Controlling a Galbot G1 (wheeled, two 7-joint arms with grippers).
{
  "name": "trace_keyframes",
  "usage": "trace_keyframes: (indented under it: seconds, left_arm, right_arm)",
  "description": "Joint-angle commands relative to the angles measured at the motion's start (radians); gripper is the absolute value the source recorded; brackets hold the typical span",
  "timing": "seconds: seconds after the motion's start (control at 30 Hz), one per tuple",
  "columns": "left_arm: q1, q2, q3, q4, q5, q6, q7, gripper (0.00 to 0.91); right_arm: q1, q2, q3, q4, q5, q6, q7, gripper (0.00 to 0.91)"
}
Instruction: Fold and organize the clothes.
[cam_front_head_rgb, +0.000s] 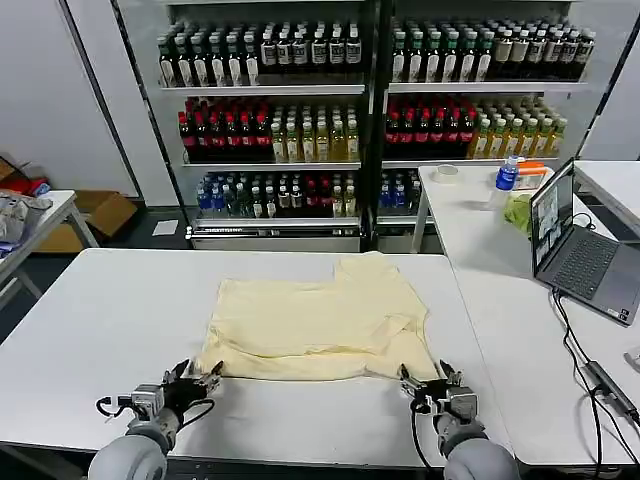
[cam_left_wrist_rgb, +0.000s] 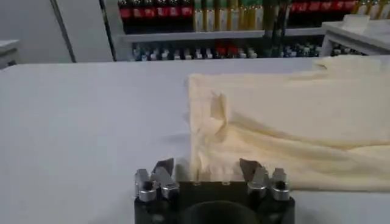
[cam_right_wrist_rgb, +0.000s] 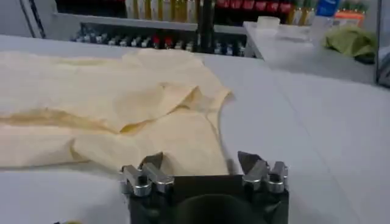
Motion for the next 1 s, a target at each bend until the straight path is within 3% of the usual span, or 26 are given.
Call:
trace_keyframes:
  seconds: [0.03,0.43,1.0]
  left_arm:
    - [0.001,-0.005,0.001,0.004,-0.001,0.0,0.0,0.02]
    - [0.076,-0.02,-0.009,-0.096,0.011,0.0,-0.001,0.01]
    - [0.398,-0.082,-0.067,-0.332,0.083,-0.042,-0.003,0.01]
  right_arm:
    - [-0.015,-0.002,0.008,0.006,0.025,-0.007,0.004,0.0]
    - [-0.093,-0.022,0.038,0.087,0.007,0.003,-0.004,0.0]
    - [-0.391,-0.053,0.126,0.319,-0.074,0.017,-0.028,0.0]
